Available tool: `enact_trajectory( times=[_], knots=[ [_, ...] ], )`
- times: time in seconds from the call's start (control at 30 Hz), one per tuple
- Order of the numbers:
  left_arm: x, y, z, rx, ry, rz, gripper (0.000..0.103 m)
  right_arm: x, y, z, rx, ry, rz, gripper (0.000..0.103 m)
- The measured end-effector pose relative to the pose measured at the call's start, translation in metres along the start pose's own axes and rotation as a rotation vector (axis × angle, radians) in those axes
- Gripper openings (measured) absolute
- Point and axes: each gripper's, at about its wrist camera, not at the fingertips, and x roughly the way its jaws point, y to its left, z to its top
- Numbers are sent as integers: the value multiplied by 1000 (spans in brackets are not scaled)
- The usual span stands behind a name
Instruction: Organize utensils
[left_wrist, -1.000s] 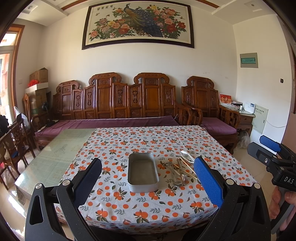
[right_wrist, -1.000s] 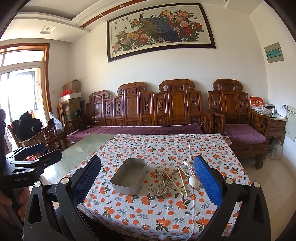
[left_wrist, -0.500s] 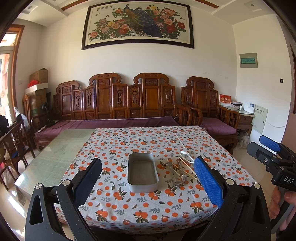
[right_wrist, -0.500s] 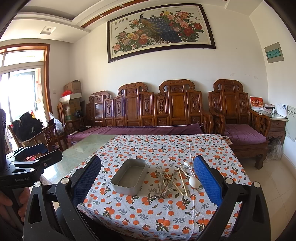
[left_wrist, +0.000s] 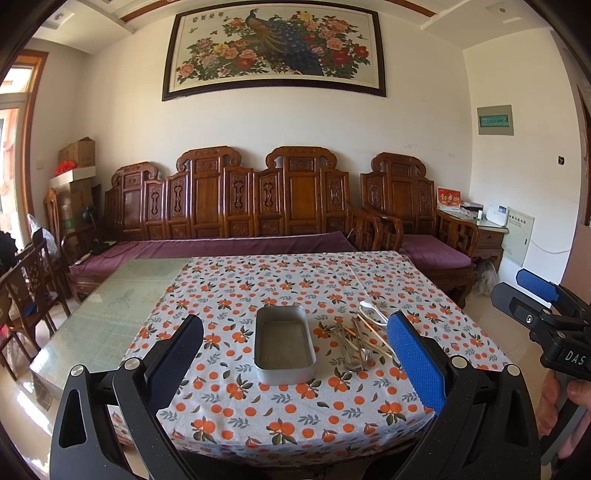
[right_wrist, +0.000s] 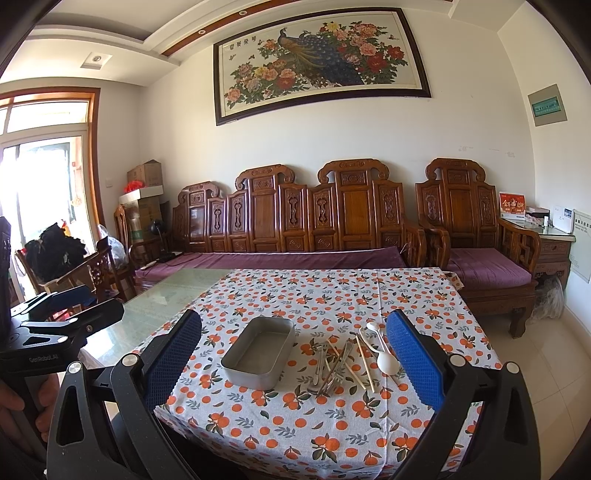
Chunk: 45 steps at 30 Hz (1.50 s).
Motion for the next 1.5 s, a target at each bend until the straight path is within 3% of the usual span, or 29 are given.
enact_trajectory(
  times=[0.5,0.93,1.5],
  knots=[
    [0,-1,-1,-1,10,-5,97,1,-1,-2,3,2,0,100],
    [37,-4,-17,27,113,-51,97,23,-9,-8,2,43,-7,100],
    [122,-14,-33,101,243,-103,96,121,-57,-49,1,218,-13,74]
  ],
)
